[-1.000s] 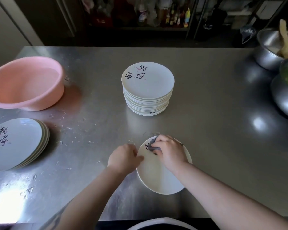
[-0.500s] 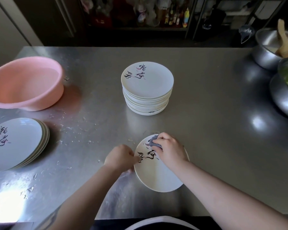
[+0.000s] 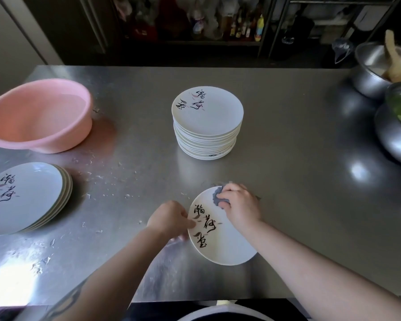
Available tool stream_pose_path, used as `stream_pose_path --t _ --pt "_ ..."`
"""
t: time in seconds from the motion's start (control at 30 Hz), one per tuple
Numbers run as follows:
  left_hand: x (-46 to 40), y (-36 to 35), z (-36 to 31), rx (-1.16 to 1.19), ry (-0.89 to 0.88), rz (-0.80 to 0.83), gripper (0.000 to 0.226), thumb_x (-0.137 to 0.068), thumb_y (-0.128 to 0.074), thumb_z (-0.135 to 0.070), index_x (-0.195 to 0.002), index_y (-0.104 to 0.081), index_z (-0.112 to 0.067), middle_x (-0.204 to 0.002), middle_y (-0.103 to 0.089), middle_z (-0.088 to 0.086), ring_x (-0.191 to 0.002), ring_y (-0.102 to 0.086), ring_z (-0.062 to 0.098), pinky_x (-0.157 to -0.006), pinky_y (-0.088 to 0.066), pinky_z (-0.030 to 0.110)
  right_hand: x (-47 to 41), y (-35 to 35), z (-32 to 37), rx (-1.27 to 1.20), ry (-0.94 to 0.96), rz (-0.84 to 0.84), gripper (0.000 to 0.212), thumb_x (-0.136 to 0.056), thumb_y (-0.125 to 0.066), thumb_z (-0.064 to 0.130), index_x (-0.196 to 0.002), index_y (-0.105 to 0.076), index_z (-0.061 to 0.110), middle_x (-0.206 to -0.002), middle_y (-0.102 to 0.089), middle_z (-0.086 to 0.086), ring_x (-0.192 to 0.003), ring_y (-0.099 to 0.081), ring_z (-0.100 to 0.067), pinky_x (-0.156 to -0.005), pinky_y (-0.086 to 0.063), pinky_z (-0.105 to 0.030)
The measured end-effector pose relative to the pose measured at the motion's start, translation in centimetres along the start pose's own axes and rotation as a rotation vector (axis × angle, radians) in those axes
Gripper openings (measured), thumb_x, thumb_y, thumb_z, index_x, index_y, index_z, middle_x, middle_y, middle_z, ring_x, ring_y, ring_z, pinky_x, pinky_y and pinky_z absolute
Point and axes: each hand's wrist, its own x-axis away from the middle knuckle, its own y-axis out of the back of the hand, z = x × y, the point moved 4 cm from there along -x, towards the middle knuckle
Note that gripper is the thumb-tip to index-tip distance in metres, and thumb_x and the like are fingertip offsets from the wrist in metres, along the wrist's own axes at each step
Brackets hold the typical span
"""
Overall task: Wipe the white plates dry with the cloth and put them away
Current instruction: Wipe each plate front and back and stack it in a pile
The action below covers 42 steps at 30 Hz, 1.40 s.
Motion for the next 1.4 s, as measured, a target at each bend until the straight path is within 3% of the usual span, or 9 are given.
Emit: stream_pose_path --t 0.13,0.33,0.5,0.67,0.77,0.9,1.03,1.2,1.4 --pt "-0.9 1.3 -2.6 -0.015 -0.101 -0.300 0.015 -0.084 -0.069 -0.034 -0.081 -0.068 -0.019 -0.080 -0.072 -0.002 -0.076 -0.067 0.021 -0.067 -0.052 0.027 0.3 -0.5 1.1 -0.033 0.042 0.054 0.019 -0.084 -0.068 0.023 -0.101 -0.075 0.027 -0.113 -0.063 0.016 -0.108 -0.051 -0.011 -0.077 -0.038 -0.020" --pt "-0.5 0.4 -1.2 0.200 -0.003 -0.221 0.013 -0.082 -0.063 -0.012 -0.076 -0.068 -0.001 -0.063 -0.071 0.011 -0.051 -0.069 0.027 -0.049 -0.059 0.034 0.0 0.4 0.1 0.028 0.021 0.060 0.017 -0.090 -0.062 0.024 -0.101 -0.075 0.025 -0.112 -0.061 0.014 -0.111 -0.048 -0.010 -0.079 -0.039 -0.018" --pt "1.1 -1.0 1.1 0.138 0.024 0.021 0.014 -0.087 -0.058 -0.015 -0.076 -0.063 -0.008 -0.060 -0.072 0.007 -0.062 -0.072 0.028 -0.048 -0.054 0.026 0.6 0.8 -1.2 0.074 -0.008 0.016 0.013 -0.089 -0.063 0.019 -0.094 -0.074 0.020 -0.104 -0.060 0.009 -0.105 -0.048 -0.015 -0.072 -0.045 -0.025" --pt "-0.9 1.7 -2.2 -0.048 -0.114 -0.333 0.020 -0.082 -0.069 -0.040 -0.087 -0.069 -0.021 -0.085 -0.071 -0.005 -0.082 -0.066 0.019 -0.070 -0.050 0.026 0.7 -0.3 0.6 -0.056 0.052 0.044 0.016 -0.084 -0.068 0.019 -0.097 -0.076 0.022 -0.107 -0.063 0.009 -0.105 -0.051 -0.016 -0.081 -0.047 -0.030" --pt "-1.8 1.1 -3.1 -0.061 -0.103 -0.284 0.013 -0.085 -0.068 -0.030 -0.082 -0.065 -0.018 -0.085 -0.068 0.002 -0.080 -0.062 0.024 -0.065 -0.046 0.026 0.5 -0.6 1.0 -0.058 0.088 0.055 0.017 -0.083 -0.068 0.019 -0.098 -0.076 0.022 -0.105 -0.065 0.009 -0.104 -0.052 -0.017 -0.081 -0.047 -0.029" --pt "-1.4 1.1 -1.0 0.059 -0.017 -0.213 0.008 -0.081 -0.061 -0.009 -0.074 -0.064 -0.006 -0.061 -0.069 0.007 -0.055 -0.068 0.024 -0.050 -0.053 0.027 0.3 0.6 -0.3 -0.041 0.024 -0.053 0.008 -0.082 -0.070 0.013 -0.087 -0.076 0.014 -0.098 -0.066 0.005 -0.101 -0.055 -0.019 -0.068 -0.036 -0.019" --pt "-0.3 0.1 1.0 0.072 0.034 -0.033 0.007 -0.081 -0.055 -0.007 -0.074 -0.058 -0.006 -0.057 -0.070 0.008 -0.055 -0.071 0.023 -0.049 -0.053 0.026 0.9 0.9 -1.1 0.060 0.021 -0.049 0.008 -0.084 -0.067 0.012 -0.087 -0.074 0.014 -0.098 -0.064 0.004 -0.102 -0.053 -0.020 -0.066 -0.041 -0.026" --pt "-1.2 1.8 -1.8 -0.152 -0.090 -0.353 0.015 -0.080 -0.066 -0.037 -0.085 -0.063 -0.023 -0.081 -0.067 -0.006 -0.081 -0.064 0.020 -0.062 -0.041 0.025 0.5 -0.1 0.7 -0.014 0.071 0.066 0.019 -0.087 -0.064 0.018 -0.102 -0.075 0.021 -0.110 -0.063 0.009 -0.106 -0.048 -0.017 -0.078 -0.045 -0.029" --pt "-1.9 1.6 -2.0 -0.068 -0.029 -0.285 0.017 -0.081 -0.068 -0.028 -0.069 -0.059 -0.018 -0.072 -0.065 0.000 -0.071 -0.064 0.023 -0.056 -0.045 0.025 0.4 0.1 0.3 0.016 0.063 0.063 0.019 -0.090 -0.061 0.023 -0.103 -0.074 0.023 -0.110 -0.062 0.011 -0.109 -0.046 -0.013 -0.076 -0.044 -0.025"
